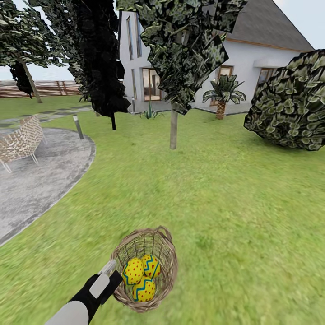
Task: Take the three Easter eggs out of the wicker basket on the lawn in the garden, then place them on the lawn next to a single tree (choose any tree) so that all three eggs are next to the same tree and none are left in the basket.
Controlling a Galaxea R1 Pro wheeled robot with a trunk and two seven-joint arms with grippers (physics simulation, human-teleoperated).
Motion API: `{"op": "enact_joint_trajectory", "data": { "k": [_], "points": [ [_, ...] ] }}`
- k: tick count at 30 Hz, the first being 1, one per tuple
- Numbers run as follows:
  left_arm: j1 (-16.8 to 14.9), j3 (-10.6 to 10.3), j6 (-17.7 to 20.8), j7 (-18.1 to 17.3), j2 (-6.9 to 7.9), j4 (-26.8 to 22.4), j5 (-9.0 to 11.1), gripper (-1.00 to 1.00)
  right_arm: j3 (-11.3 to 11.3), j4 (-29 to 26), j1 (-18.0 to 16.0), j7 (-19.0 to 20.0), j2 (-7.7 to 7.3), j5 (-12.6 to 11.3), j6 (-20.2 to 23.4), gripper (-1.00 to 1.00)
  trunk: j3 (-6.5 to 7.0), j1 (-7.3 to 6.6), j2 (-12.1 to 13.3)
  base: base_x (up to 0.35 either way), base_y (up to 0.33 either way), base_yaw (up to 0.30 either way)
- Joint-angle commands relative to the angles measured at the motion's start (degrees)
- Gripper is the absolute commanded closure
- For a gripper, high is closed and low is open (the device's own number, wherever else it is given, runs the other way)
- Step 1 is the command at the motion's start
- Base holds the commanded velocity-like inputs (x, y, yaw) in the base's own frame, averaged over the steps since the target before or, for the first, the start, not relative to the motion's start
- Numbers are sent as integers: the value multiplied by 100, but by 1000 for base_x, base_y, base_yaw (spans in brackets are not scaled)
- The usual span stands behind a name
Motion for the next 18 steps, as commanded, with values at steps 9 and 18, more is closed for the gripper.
{"op": "enact_joint_trajectory", "data": {
  "k": [9, 18],
  "points": [
    [-3, 6, 17, 35, -3, -14, 82, 100, -50, 36, -10, 17, 41, 43, -36, -100, -11, 7, -12, 333, 0, 0],
    [-3, 6, 17, 37, -6, -17, 82, 100, -48, 22, -10, 9, -1, 49, -36, -100, -11, 7, -12, 333, 0, -58]
  ]
}}
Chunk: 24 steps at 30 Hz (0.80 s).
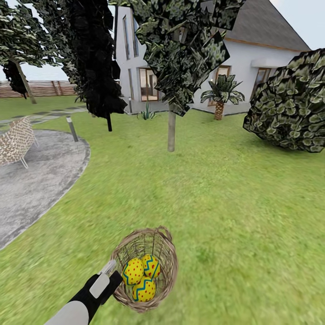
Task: Take the three Easter eggs out of the wicker basket on the lawn in the garden, then place them on the lawn next to a single tree (choose any tree) so that all three eggs are next to the same tree and none are left in the basket.
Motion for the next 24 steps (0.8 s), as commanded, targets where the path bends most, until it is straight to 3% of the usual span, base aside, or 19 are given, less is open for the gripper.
{"op": "enact_joint_trajectory", "data": {
  "k": [1, 24],
  "points": [
    [-3, 5, 19, 35, -1, -20, 75, 100, -48, 26, -10, 8, -3, 34, -36, -100, -11, 7, -12, 333, 0, -3],
    [-3, 5, 19, 32, 6, -29, 75, 100, -48, 29, -10, 8, 25, 18, -36, -100, -11, 7, -12, 333, 0, 0]
  ]
}}
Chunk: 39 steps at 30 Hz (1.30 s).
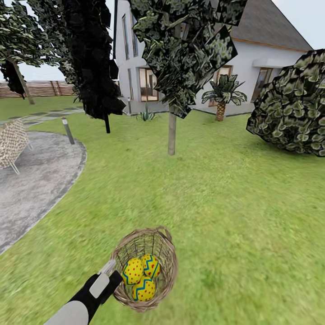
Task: Take the three Easter eggs out of the wicker basket on the lawn in the garden, then place them on the lawn next to a single tree (choose any tree) so that all three eggs are next to the same tree and none are left in the basket.
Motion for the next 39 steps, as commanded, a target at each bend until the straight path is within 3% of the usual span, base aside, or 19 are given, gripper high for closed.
{"op": "enact_joint_trajectory", "data": {
  "k": [1, 39],
  "points": [
    [-2, 1, 20, 37, -1, -24, 71, 100, -48, 21, -10, 9, -4, 38, -37, -100, -11, 7, -12, 333, 0, 0],
    [-2, 1, 20, 39, 0, -26, 71, 100, -48, 22, -10, 9, -4, 38, -37, -100, -11, 7, -12, 333, 0, 0]
  ]
}}
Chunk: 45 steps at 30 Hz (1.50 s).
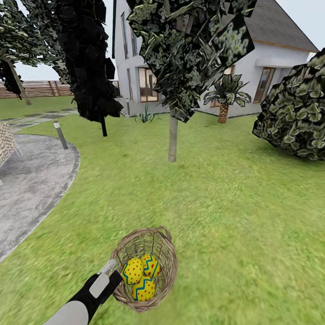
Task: Take the three Easter eggs out of the wicker basket on the lawn in the garden, then place them on the lawn next to a single tree (choose any tree) so that all three eggs are next to the same tree and none are left in the basket.
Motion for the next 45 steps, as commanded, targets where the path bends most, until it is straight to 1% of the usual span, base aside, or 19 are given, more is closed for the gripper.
{"op": "enact_joint_trajectory", "data": {
  "k": [1, 45],
  "points": [
    [-2, 1, 19, 33, -3, -19, 83, 100, -48, 22, -10, 9, -4, 38, -37, -100, -11, 7, -12, 333, 0, 0],
    [-2, 1, 19, 36, -3, -19, 83, 100, -48, 22, -10, 9, -4, 38, -37, -100, -11, 7, -12, 333, 0, 0]
  ]
}}
